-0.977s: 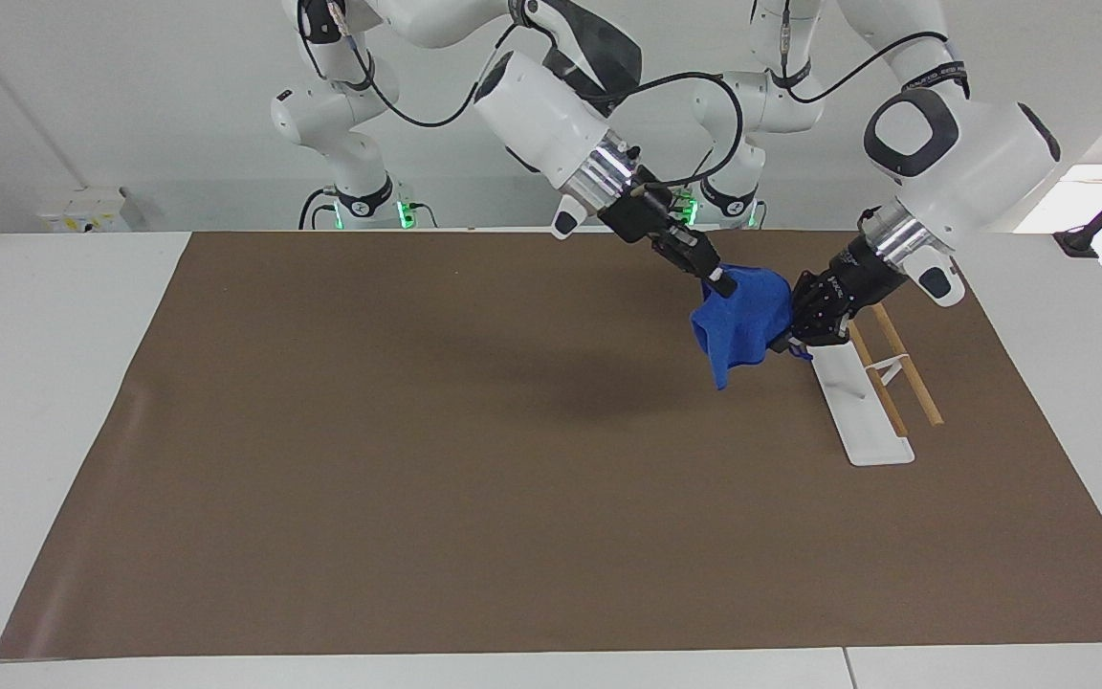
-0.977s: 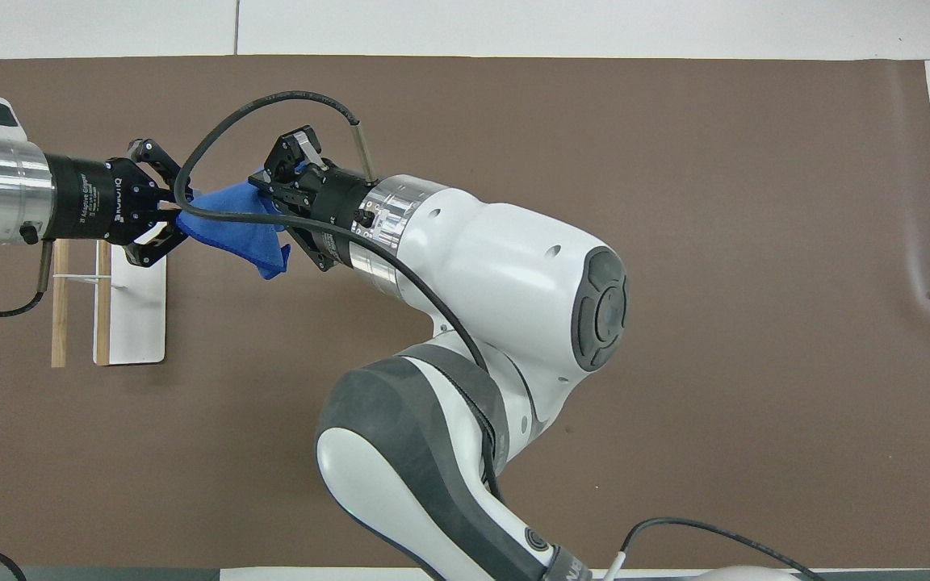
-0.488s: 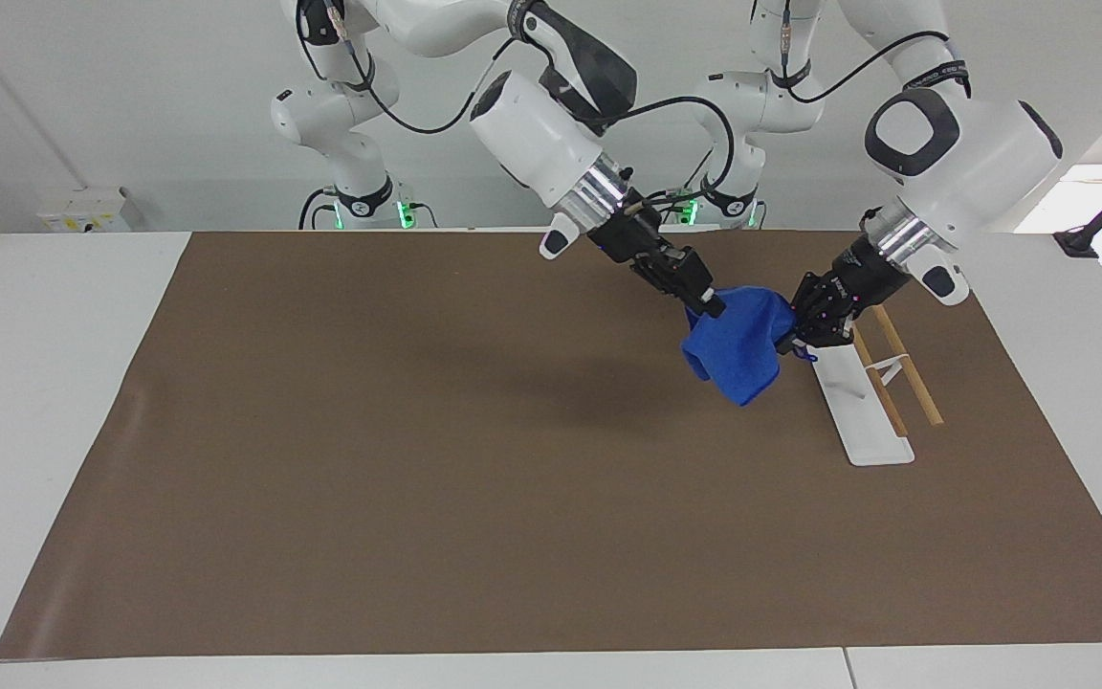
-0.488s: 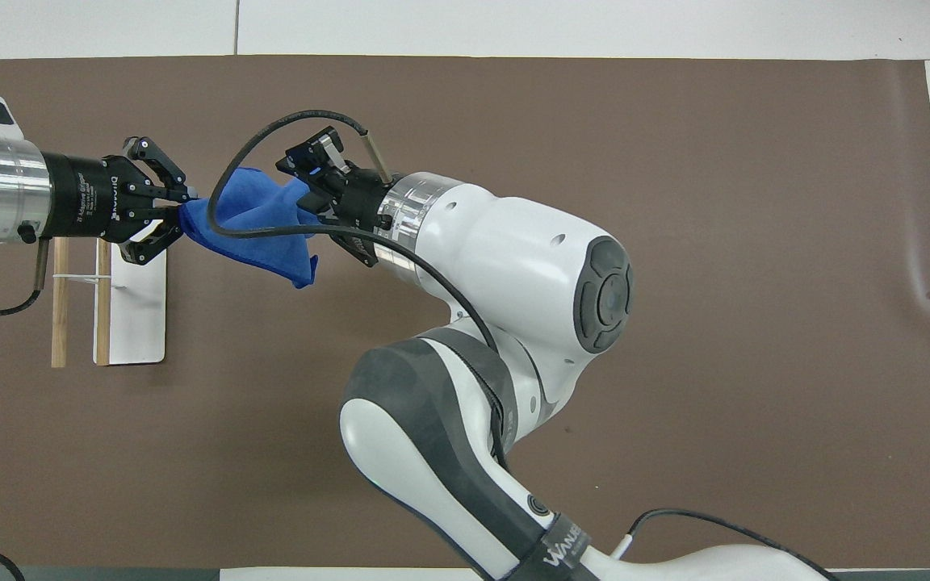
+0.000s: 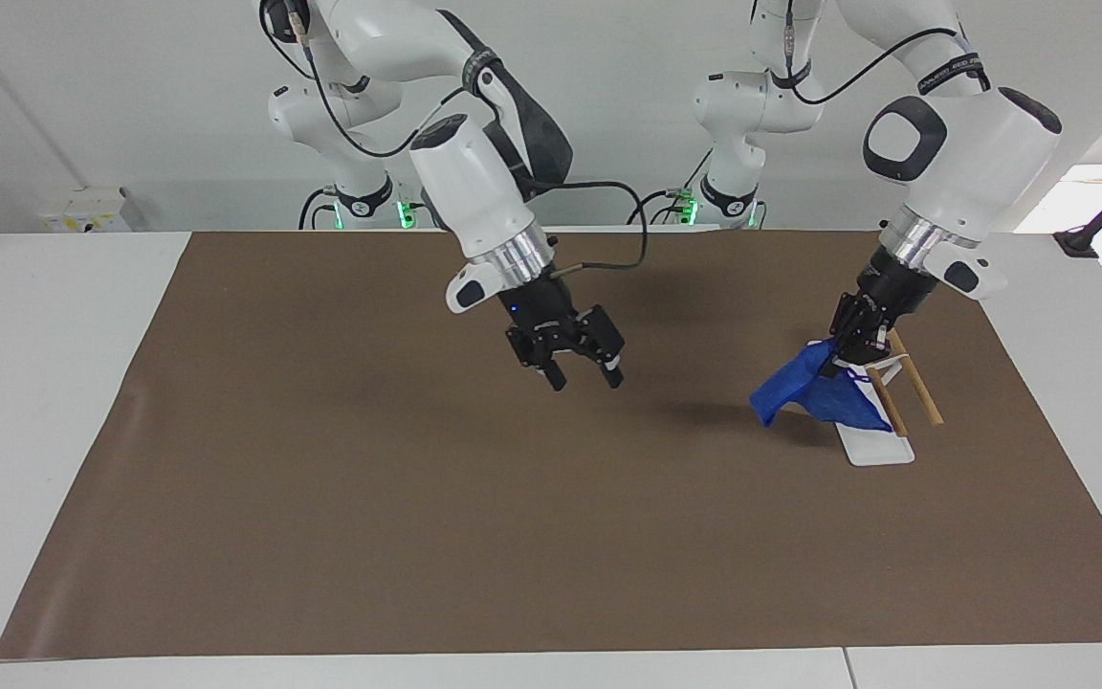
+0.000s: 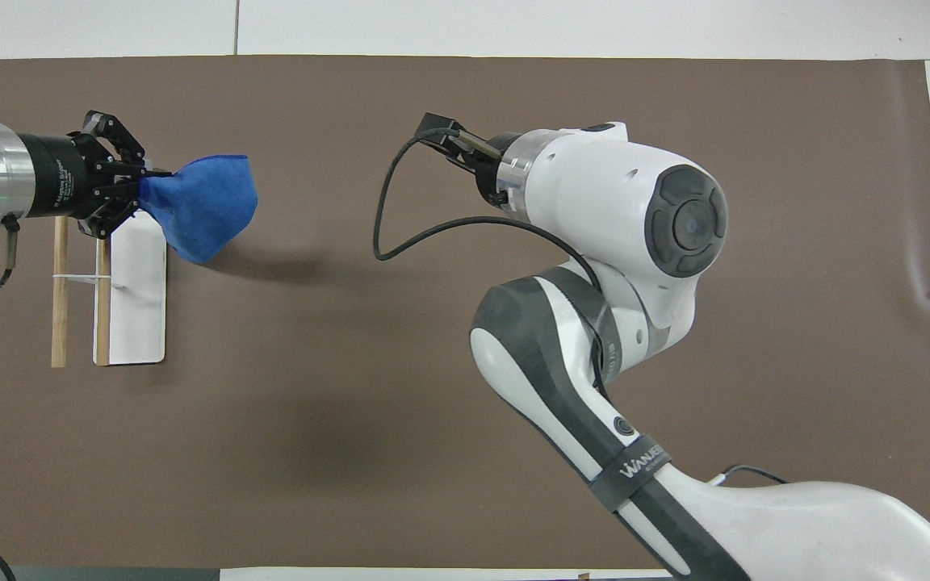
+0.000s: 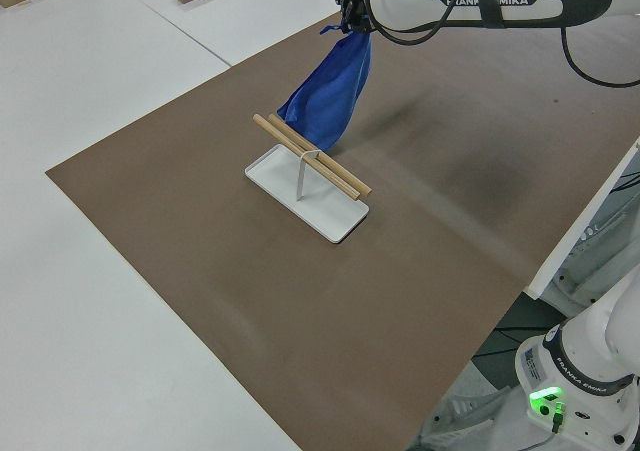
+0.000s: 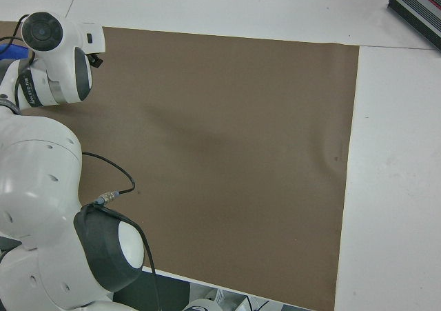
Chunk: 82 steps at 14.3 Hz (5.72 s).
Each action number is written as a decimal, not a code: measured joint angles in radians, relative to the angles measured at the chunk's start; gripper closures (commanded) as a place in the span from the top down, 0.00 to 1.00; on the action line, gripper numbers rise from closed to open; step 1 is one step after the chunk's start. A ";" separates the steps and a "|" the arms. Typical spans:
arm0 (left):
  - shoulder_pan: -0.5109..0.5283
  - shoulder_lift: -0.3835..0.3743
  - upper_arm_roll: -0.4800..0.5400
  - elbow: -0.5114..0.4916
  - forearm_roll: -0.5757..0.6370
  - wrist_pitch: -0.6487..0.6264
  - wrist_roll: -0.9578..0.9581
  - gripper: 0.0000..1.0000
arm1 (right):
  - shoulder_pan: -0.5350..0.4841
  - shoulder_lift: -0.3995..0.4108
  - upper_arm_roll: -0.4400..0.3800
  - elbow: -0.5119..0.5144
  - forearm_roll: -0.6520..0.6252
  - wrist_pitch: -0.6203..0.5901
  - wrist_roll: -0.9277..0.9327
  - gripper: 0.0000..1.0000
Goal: Right arm passes towel to left arm to hang
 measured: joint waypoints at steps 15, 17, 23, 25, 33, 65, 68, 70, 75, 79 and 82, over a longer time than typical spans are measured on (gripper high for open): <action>0.345 -0.002 0.011 -0.035 0.042 0.001 -0.171 0.00 | -0.390 -0.187 -0.004 0.042 -0.304 -0.772 -0.469 1.00; 0.352 -0.008 0.009 -0.047 0.042 0.000 -0.212 0.00 | -0.450 -0.237 0.000 0.054 -0.304 -0.855 -0.536 1.00; 0.224 -0.018 -0.015 -0.051 0.042 -0.002 -0.440 0.00 | -0.533 -0.296 0.002 0.117 -0.304 -1.053 -0.601 1.00; 0.186 -0.018 -0.017 -0.051 0.042 -0.002 -0.527 0.00 | -0.522 -0.296 0.001 0.108 -0.304 -1.052 -0.599 1.00; 0.164 -0.052 -0.014 -0.052 0.042 -0.088 -0.921 0.00 | -0.473 -0.298 -0.037 0.104 -0.304 -1.051 -0.584 1.00; 0.460 -0.076 0.003 -0.287 0.115 0.130 -0.668 1.00 | -0.459 -0.299 -0.038 0.103 -0.304 -1.033 -0.582 1.00; 0.459 -0.082 0.000 -0.258 0.115 0.129 -0.607 1.00 | -0.459 -0.299 -0.038 0.102 -0.304 -1.033 -0.582 1.00; 0.458 -0.083 -0.002 -0.225 0.115 0.116 -0.522 1.00 | -0.458 -0.299 -0.037 0.102 -0.304 -1.033 -0.582 1.00; 0.424 -0.077 -0.012 -0.110 0.116 0.083 -0.112 1.00 | -0.457 -0.299 -0.037 0.102 -0.304 -1.033 -0.582 1.00; 0.341 -0.044 -0.017 -0.059 0.117 0.083 0.284 1.00 | -0.457 -0.299 -0.037 0.102 -0.304 -1.033 -0.582 1.00; 0.315 -0.037 -0.018 -0.056 0.117 0.078 0.562 1.00 | -0.457 -0.300 -0.037 0.103 -0.304 -1.032 -0.582 1.00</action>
